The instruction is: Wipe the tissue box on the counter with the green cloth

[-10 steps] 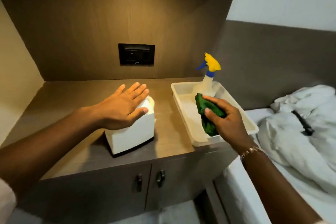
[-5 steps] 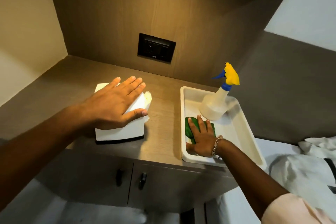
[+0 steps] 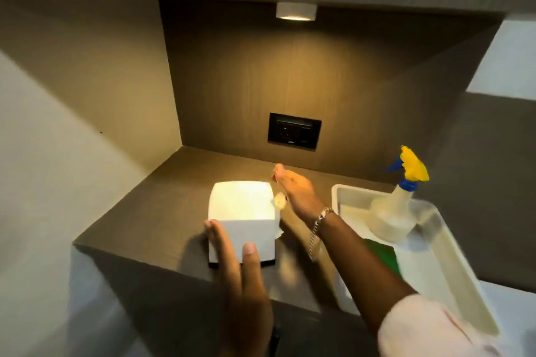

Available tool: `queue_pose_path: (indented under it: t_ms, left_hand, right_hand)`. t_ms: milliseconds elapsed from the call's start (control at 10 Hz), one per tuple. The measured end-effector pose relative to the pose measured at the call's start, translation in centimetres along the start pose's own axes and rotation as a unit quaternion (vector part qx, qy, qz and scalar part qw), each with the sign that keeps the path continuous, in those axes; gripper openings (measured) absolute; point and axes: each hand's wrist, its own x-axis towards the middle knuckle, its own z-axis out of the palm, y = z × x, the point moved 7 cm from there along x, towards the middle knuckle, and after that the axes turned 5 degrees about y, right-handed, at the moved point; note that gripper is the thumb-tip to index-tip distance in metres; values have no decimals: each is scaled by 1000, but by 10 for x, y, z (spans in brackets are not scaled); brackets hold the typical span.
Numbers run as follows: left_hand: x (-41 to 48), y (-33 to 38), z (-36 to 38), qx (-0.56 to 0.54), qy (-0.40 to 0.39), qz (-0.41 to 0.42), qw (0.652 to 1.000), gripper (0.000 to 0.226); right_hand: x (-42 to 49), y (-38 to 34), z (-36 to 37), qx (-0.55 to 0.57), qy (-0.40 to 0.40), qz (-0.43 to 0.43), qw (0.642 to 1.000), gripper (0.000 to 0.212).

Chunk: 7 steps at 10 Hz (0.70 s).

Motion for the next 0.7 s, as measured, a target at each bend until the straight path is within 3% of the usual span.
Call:
queue_pose_path:
  t_ms: [100, 200, 300, 400, 500, 600, 700]
  left_hand:
    - [3, -4, 8, -23, -9, -21, 999, 88]
    - [15, -18, 2, -59, -30, -35, 997, 99]
    - [44, -20, -5, -135, -91, -59, 985, 64]
    - [71, -15, -1, -135, -154, -91, 975, 41]
    - [96, -20, 11, -122, -213, -116, 962, 49]
    - [107, -27, 17, -75, -250, -118, 958, 78]
    - [108, -22, 15, 3, -276, -53, 960, 87]
  right_hand:
    - [9, 11, 18, 17, -8, 71, 997, 102]
    - [-5, 27, 16, 54, 5, 90, 994, 110]
    - [-47, 20, 10, 98, 29, 113, 988, 85]
    - [-80, 28, 17, 162, 44, 107, 980, 63]
    - [-100, 20, 29, 192, 84, 94, 973, 49]
    - [-105, 17, 34, 173, 152, 77, 970, 61]
    - [-126, 4, 20, 159, 243, 33, 956, 70]
